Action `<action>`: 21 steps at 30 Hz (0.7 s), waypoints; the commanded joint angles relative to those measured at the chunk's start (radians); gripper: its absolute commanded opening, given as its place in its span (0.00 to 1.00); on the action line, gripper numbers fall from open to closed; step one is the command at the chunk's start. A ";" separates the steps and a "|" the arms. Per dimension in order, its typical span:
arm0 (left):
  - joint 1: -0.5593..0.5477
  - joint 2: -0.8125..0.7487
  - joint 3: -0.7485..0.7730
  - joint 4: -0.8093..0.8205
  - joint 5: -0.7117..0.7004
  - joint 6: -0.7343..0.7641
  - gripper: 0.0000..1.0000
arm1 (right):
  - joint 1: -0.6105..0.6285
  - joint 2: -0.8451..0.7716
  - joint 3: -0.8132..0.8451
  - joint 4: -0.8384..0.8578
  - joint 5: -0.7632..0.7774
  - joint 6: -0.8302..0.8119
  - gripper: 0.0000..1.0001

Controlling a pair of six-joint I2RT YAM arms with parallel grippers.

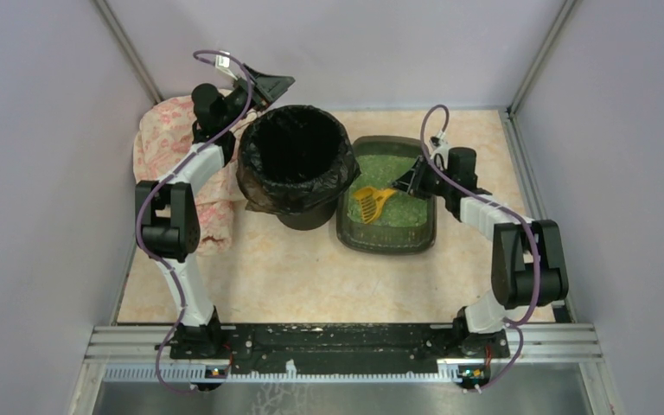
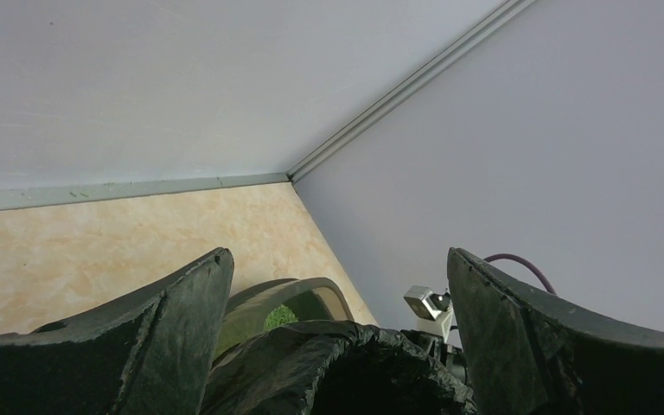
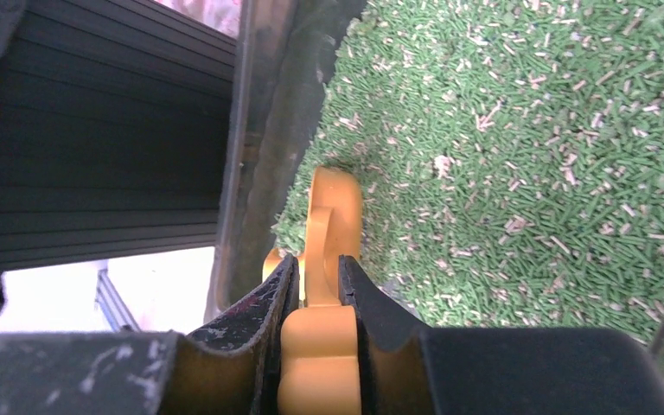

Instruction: Clean the litter box

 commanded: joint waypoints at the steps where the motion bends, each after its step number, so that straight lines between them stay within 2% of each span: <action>1: 0.002 -0.027 -0.016 0.018 0.010 0.016 0.99 | -0.040 -0.025 -0.025 0.106 -0.091 0.091 0.00; 6: 0.002 -0.016 -0.017 0.028 0.012 0.004 0.99 | -0.149 -0.063 -0.013 0.141 -0.181 0.142 0.00; 11: 0.002 -0.006 -0.012 0.040 0.011 -0.004 0.99 | -0.182 -0.054 -0.010 0.137 -0.196 0.136 0.00; 17: 0.004 -0.009 -0.012 0.035 0.010 0.004 0.99 | -0.192 -0.045 -0.015 0.178 -0.110 0.165 0.00; 21: 0.004 -0.005 -0.004 0.030 0.009 0.005 0.99 | -0.192 -0.050 0.063 0.061 -0.040 0.059 0.00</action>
